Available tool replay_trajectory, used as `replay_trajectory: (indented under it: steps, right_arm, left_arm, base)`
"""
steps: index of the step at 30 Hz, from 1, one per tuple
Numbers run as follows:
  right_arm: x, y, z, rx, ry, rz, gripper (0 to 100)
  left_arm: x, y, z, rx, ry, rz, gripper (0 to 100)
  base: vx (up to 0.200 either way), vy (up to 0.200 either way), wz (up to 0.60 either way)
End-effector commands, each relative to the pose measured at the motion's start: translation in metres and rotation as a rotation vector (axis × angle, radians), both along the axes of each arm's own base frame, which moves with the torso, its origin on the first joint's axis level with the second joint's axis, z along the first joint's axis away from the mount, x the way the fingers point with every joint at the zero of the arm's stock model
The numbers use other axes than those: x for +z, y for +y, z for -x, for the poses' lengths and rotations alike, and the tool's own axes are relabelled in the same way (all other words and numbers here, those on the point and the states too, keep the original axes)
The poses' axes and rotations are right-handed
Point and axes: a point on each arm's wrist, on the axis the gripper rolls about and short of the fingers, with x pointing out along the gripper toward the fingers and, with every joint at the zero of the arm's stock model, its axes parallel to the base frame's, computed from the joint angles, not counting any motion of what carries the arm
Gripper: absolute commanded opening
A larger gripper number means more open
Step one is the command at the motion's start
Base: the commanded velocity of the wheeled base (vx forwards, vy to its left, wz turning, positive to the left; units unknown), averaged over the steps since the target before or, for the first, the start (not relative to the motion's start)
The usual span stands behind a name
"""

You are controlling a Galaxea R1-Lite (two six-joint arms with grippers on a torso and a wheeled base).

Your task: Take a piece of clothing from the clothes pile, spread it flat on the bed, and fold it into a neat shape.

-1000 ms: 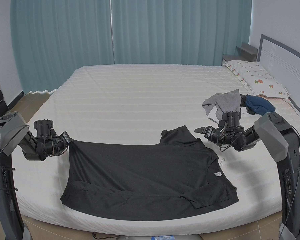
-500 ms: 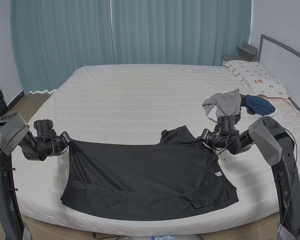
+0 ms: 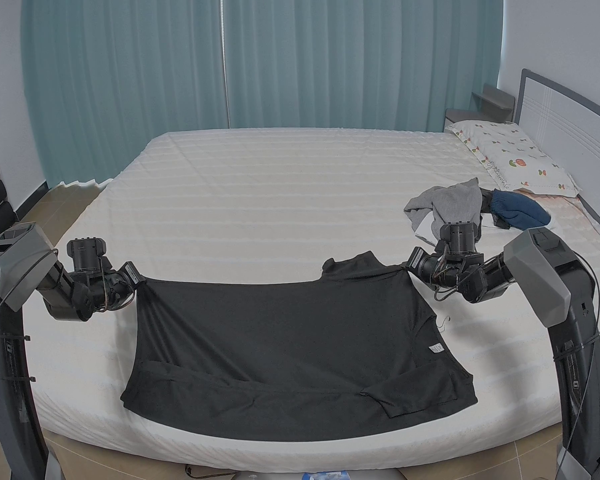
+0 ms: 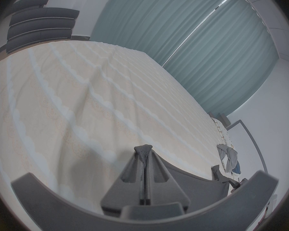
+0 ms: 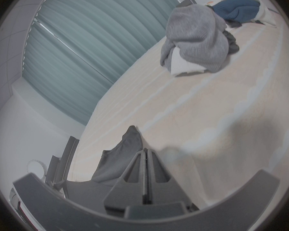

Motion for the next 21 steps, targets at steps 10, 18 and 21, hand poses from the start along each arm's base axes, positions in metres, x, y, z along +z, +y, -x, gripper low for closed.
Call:
replay_trajectory:
  steps: [10, 18, 21]
  right_arm:
    - [0.025, -0.01, 0.012, -0.033, -0.087, -0.026, 0]
    - [0.025, -0.007, 0.019, -0.036, -0.131, -0.006, 0]
    - [0.028, -0.009, 0.02, -0.041, -0.14, -0.012, 0]
  left_arm:
    - [0.012, 0.0, 0.002, 0.001, -0.028, -0.009, 0]
    - [0.026, 0.005, 0.006, 0.013, -0.054, -0.013, 0]
    - [0.028, 0.005, 0.009, 0.01, -0.054, -0.012, 0]
  base:
    - [0.0, 0.0, 0.0]
    - [0.0, 0.0, 0.0]
    - [0.0, 0.0, 0.0]
